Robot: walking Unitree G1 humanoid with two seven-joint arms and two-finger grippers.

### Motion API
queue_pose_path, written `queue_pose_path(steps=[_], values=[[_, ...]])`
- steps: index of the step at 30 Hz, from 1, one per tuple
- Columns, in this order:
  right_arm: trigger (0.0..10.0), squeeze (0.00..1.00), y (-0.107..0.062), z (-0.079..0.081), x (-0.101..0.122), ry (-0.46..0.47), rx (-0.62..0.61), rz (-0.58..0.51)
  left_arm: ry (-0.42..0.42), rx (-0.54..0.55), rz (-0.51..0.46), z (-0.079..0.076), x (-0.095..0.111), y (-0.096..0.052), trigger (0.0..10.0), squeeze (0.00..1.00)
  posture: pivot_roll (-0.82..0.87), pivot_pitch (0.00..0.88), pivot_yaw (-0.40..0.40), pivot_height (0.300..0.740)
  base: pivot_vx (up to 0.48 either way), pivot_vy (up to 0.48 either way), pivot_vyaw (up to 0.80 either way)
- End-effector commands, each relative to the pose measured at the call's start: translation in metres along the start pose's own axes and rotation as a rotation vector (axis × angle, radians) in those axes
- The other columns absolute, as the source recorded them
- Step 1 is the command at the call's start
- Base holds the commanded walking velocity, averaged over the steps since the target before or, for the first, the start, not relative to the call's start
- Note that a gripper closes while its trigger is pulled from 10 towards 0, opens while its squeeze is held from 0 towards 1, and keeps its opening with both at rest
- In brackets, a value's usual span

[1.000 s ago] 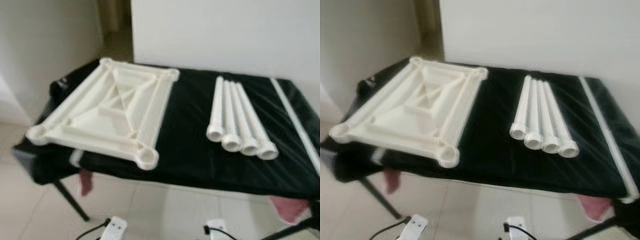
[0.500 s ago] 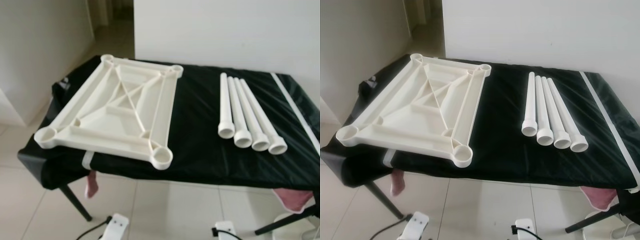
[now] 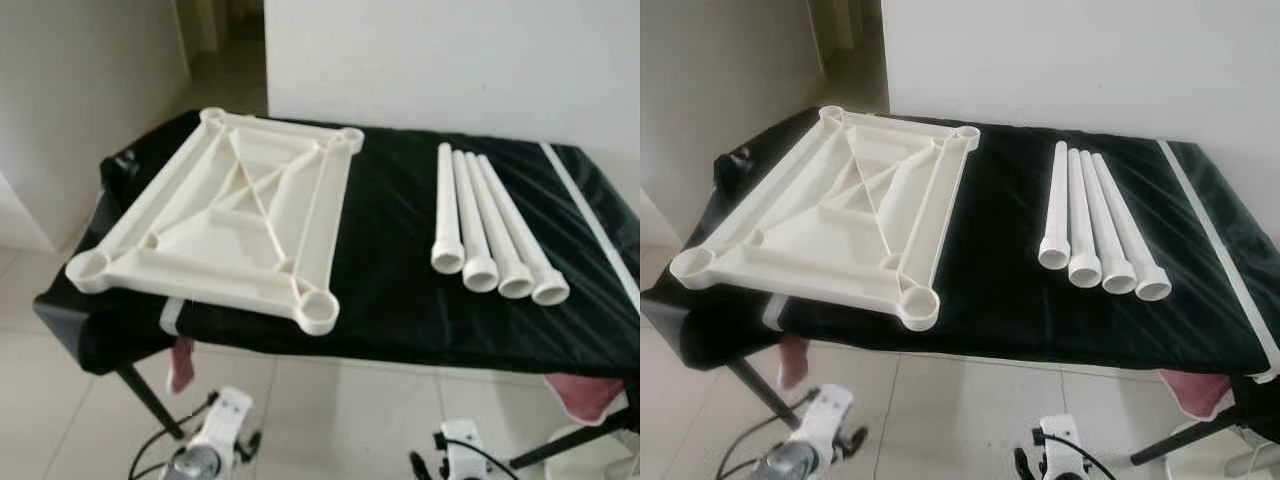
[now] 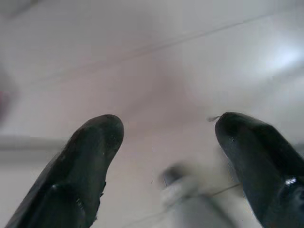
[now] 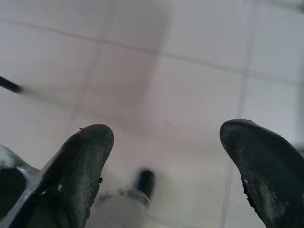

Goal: Building children table

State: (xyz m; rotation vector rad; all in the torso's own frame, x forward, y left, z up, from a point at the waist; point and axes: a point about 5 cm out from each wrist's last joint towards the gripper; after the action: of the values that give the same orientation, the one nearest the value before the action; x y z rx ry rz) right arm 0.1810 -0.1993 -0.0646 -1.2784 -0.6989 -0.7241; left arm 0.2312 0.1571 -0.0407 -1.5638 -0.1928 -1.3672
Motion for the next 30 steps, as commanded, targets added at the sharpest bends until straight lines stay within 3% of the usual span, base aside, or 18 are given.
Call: queue_pose_path(steps=[1, 2, 3, 4, 10, 13, 17, 18, 20, 22, 27, 30], values=[[10.0, 0.00, -0.003, 0.003, 0.003, -0.013, 0.081, -0.033, -0.002, -0.137, -0.088, -0.008, 0.003, -0.004, 10.0, 0.00, 0.13, 0.000, -0.017, 0.740, 0.000, 0.000, 0.00], [10.0, 0.00, -0.007, 0.005, 0.008, -0.070, 0.172, -0.058, 0.030, -0.221, -0.145, -0.007, 0.006, -0.013, 10.0, 0.00, 0.13, 0.000, -0.020, 0.740, 0.000, 0.000, 0.00], [10.0, 0.00, -0.007, 0.005, 0.008, -0.070, 0.172, -0.058, 0.030, -0.221, -0.145, -0.007, 0.006, -0.013, 10.0, 0.00, 0.13, 0.000, -0.020, 0.740, 0.000, 0.000, 0.00], [10.0, 0.00, -0.016, 0.008, 0.015, -0.145, 0.307, -0.073, 0.081, -0.348, -0.194, -0.007, 0.008, -0.027, 10.0, 0.00, 0.13, 0.000, -0.021, 0.740, 0.000, 0.000, 0.00], [10.0, 0.00, -0.024, 0.003, 0.021, -0.176, 0.411, -0.061, 0.161, -0.430, -0.215, -0.004, 0.014, -0.038, 10.0, 0.00, 0.13, 0.000, -0.025, 0.740, 0.000, 0.000, 0.00], [10.0, 0.00, -0.034, -0.001, 0.038, -0.234, 0.554, -0.052, 0.216, -0.539, -0.221, 0.000, 0.026, -0.049, 10.0, 0.00, 0.13, 0.000, -0.026, 0.740, 0.000, 0.000, 0.00], [10.0, 0.00, -0.037, -0.003, 0.046, -0.262, 0.584, -0.061, 0.241, -0.569, -0.224, 0.002, 0.032, -0.053, 10.0, 0.00, 0.13, 0.000, -0.026, 0.740, 0.000, 0.000, 0.00], [10.0, 0.00, -0.043, -0.003, 0.067, -0.241, 0.623, -0.116, 0.223, -0.569, -0.315, 0.006, 0.058, -0.056, 10.0, 0.00, 0.12, 0.000, -0.019, 0.740, 0.000, 0.000, 0.00], [10.0, 0.00, -0.046, -0.002, 0.074, -0.233, 0.643, -0.133, 0.213, -0.580, -0.350, 0.006, 0.067, -0.060, 10.0, 0.00, 0.12, 0.000, -0.019, 0.740, 0.000, 0.000, 0.00], [10.0, 0.00, -0.062, 0.007, 0.097, -0.245, 0.729, -0.188, 0.203, -0.637, -0.417, 0.014, 0.093, -0.080, 10.0, 0.00, 0.12, 0.000, -0.019, 0.740, 0.000, 0.000, 0.00], [10.0, 0.00, -0.074, 0.019, 0.114, -0.242, 0.838, -0.211, 0.213, -0.684, -0.457, 0.018, 0.115, -0.099, 10.0, 0.00, 0.12, 0.000, -0.018, 0.740, 0.000, 0.000, 0.00], [10.0, 0.00, -0.078, 0.021, 0.132, -0.219, 0.854, -0.276, 0.212, -0.618, -0.491, 0.029, 0.128, -0.101, 10.0, 0.00, 0.12, 0.000, -0.018, 0.740, 0.000, 0.000, 0.00]])
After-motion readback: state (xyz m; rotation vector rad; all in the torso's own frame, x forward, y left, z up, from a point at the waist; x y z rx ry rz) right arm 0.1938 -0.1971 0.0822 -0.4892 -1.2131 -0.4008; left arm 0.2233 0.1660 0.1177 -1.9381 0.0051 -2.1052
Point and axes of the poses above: a point about 5 cm out from each wrist's last joint towards the gripper, its own y axis pointing out of the wrist towards the gripper, its own x axis along the axis of the wrist's last joint, z = x × y, and after that the axes turned 11 degrees about y, right-handed
